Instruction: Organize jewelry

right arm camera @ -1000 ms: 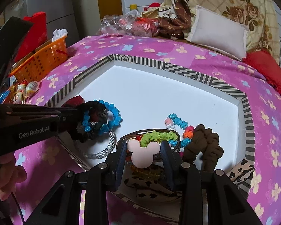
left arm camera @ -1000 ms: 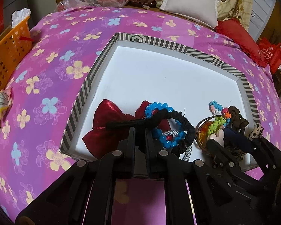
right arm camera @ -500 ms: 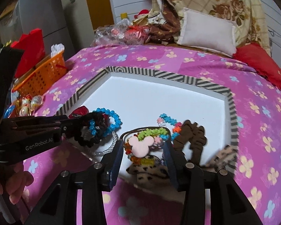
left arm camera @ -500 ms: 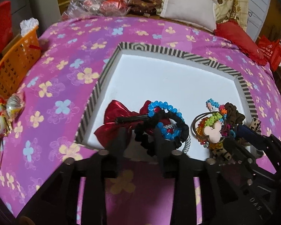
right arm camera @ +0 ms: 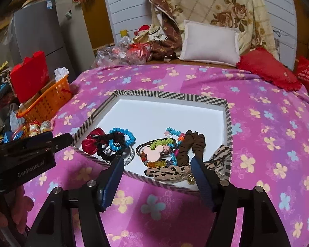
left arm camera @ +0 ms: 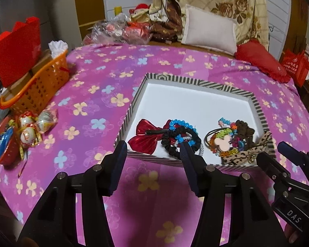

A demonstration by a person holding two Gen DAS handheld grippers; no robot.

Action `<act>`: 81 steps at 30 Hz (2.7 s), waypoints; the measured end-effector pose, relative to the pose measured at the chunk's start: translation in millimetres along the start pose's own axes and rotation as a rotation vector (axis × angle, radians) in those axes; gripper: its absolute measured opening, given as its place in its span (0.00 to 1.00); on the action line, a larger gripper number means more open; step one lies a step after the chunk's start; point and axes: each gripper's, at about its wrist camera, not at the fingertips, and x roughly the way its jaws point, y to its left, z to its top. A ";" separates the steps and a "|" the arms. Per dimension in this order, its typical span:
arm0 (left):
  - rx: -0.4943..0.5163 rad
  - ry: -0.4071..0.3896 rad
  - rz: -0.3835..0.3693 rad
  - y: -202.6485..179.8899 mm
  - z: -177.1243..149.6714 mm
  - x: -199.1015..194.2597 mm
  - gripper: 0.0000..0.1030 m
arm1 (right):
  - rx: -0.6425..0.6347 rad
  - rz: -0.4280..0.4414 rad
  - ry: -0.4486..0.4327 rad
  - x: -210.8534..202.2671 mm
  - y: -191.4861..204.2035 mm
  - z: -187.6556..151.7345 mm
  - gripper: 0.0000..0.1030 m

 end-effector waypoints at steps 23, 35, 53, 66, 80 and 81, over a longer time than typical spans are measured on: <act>-0.008 -0.095 0.027 1.5 -11.8 -61.7 0.52 | 0.017 -0.040 -0.031 -39.5 14.4 -5.5 0.76; -0.001 -0.110 0.040 3.9 -14.1 -68.4 0.52 | 0.017 -0.043 -0.030 -41.5 17.2 -6.0 0.77; -0.004 -0.102 0.045 5.5 -13.4 -67.3 0.52 | 0.017 -0.052 -0.008 -38.6 14.6 -6.2 0.78; 0.007 -0.099 0.047 3.4 -12.0 -63.3 0.52 | 0.022 -0.049 0.005 -30.4 10.5 -11.2 0.78; 0.010 -0.087 0.050 1.5 -11.2 -55.4 0.52 | 0.027 -0.050 0.015 -25.3 9.1 -11.8 0.78; 0.009 -0.087 0.051 0.7 -11.4 -55.9 0.52 | 0.027 -0.050 0.015 -25.3 9.0 -11.8 0.78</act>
